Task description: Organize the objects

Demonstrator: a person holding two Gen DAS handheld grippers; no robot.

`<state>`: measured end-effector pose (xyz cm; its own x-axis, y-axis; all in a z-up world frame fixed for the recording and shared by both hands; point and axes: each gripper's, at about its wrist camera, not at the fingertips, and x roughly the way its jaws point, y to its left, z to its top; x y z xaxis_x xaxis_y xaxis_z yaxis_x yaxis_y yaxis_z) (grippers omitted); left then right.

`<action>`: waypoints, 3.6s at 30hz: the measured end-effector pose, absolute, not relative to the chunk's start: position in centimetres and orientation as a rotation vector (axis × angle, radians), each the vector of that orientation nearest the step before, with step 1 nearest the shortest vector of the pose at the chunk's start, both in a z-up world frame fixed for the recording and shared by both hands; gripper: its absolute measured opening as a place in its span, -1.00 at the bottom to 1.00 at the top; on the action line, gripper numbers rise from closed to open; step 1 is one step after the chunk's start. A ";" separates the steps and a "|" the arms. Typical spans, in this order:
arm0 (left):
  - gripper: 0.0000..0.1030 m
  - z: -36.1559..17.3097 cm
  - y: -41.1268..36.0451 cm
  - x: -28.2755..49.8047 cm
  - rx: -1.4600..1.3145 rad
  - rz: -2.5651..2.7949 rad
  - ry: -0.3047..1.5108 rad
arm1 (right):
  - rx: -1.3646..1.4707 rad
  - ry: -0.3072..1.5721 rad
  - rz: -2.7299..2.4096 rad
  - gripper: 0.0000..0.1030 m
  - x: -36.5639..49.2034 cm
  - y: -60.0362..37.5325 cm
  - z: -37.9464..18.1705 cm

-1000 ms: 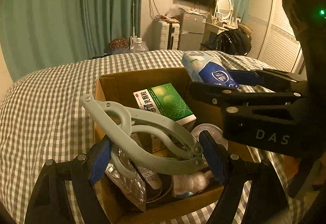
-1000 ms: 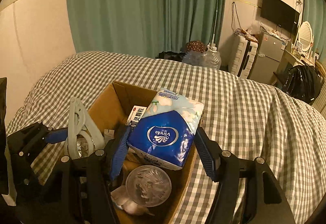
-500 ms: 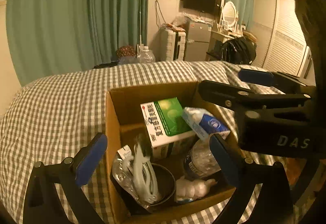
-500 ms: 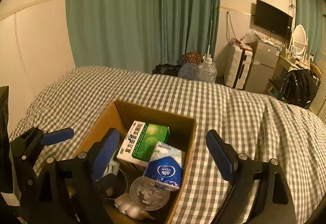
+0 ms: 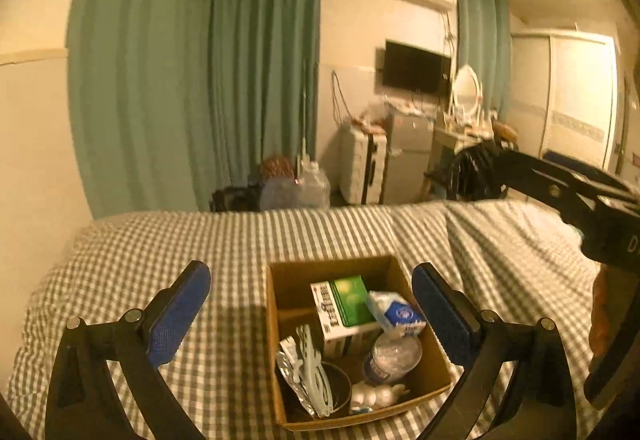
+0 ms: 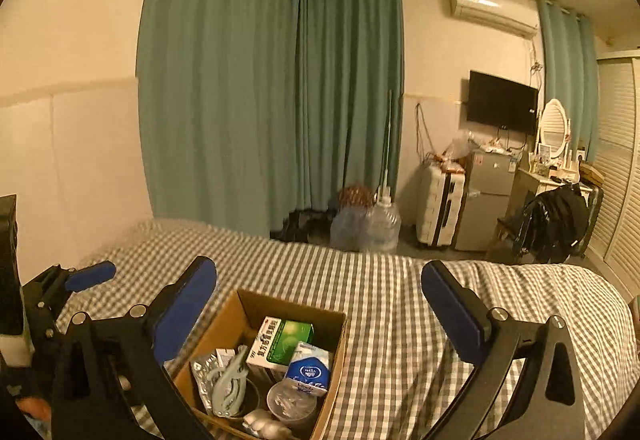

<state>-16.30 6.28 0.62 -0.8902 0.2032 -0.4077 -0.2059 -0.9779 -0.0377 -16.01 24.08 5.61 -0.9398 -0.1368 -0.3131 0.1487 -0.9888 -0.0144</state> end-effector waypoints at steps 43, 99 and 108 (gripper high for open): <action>1.00 -1.7 3.7 -9.6 -0.451 3.080 -0.040 | 0.442 -0.009 -3.110 0.99 -10.0 26.1 -1.5; 1.00 -2.1 3.6 -9.8 -0.478 3.088 -0.034 | 0.508 -0.019 -3.094 0.99 -10.6 25.9 -2.2; 1.00 -2.0 3.3 -9.8 -0.474 3.104 -0.056 | 0.513 -0.013 -3.096 0.99 -10.8 25.8 -2.3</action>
